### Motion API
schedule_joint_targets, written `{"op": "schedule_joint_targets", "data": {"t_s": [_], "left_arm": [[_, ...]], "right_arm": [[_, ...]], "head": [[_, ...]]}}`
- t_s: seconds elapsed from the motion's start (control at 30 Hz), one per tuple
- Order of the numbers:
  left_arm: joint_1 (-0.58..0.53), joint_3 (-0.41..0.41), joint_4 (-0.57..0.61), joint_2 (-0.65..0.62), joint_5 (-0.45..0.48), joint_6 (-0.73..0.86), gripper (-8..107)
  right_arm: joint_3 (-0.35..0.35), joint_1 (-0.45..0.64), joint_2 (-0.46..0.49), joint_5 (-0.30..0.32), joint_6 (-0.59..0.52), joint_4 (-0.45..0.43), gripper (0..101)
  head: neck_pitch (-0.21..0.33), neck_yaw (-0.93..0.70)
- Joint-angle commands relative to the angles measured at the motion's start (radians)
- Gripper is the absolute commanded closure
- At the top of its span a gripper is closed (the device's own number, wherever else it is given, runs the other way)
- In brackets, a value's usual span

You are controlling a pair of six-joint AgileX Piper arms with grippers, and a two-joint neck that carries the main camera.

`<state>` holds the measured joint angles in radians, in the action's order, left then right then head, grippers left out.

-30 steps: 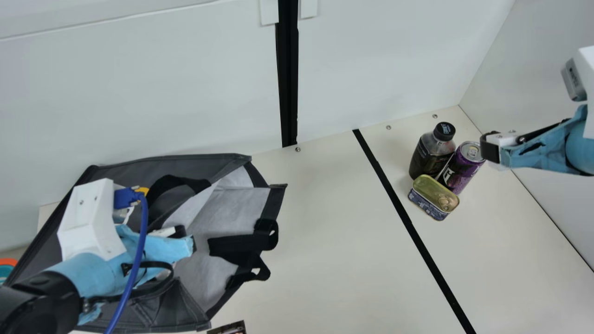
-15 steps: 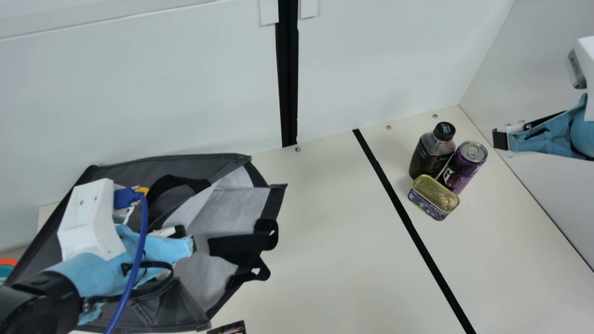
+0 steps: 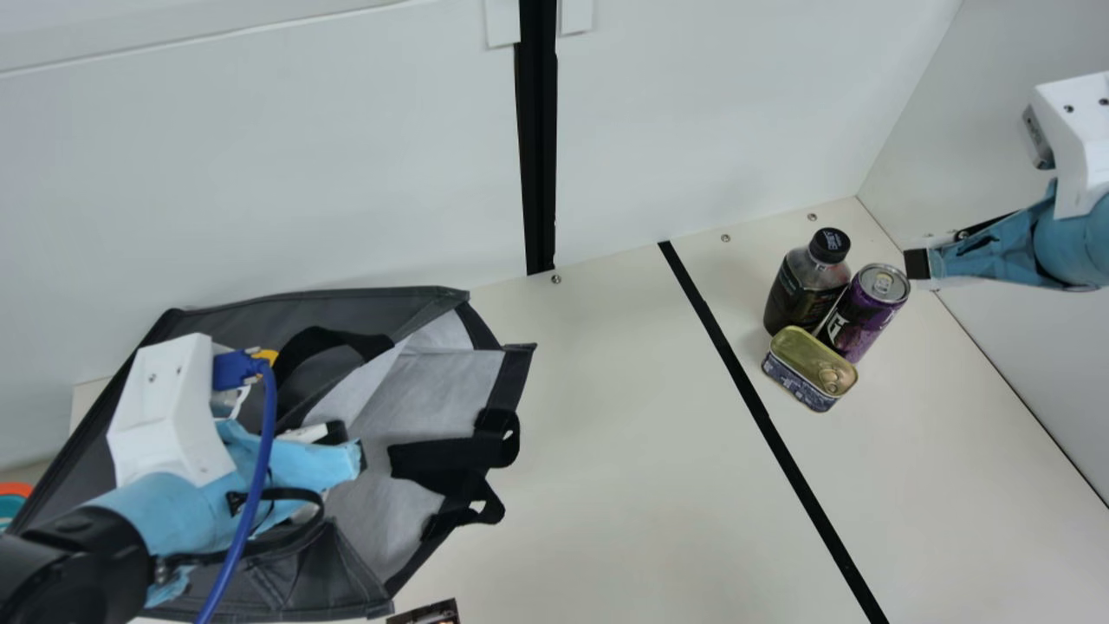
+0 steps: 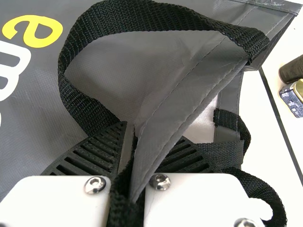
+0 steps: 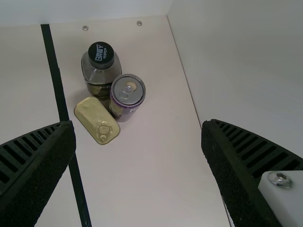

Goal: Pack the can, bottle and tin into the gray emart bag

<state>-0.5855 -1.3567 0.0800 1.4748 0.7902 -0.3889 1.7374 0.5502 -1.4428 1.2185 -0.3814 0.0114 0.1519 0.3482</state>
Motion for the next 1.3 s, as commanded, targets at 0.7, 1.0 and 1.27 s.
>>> {"op": "schedule_joint_targets", "data": {"t_s": [0.7,1.0,1.27], "left_arm": [[0.000,0.000,0.000,0.000,0.000,0.000,89],[0.000,0.000,0.000,0.000,0.000,0.000,89],[0.000,0.000,0.000,0.000,0.000,0.000,89]], "right_arm": [[0.040,-0.003,-0.146,0.002,-0.031,0.026,10],[0.056,-0.008,-0.203,0.002,-0.038,0.041,10],[0.069,-0.009,-0.252,0.002,-0.049,0.051,10]], "head": [[0.023,0.001],[0.023,0.001],[0.023,0.001]]}}
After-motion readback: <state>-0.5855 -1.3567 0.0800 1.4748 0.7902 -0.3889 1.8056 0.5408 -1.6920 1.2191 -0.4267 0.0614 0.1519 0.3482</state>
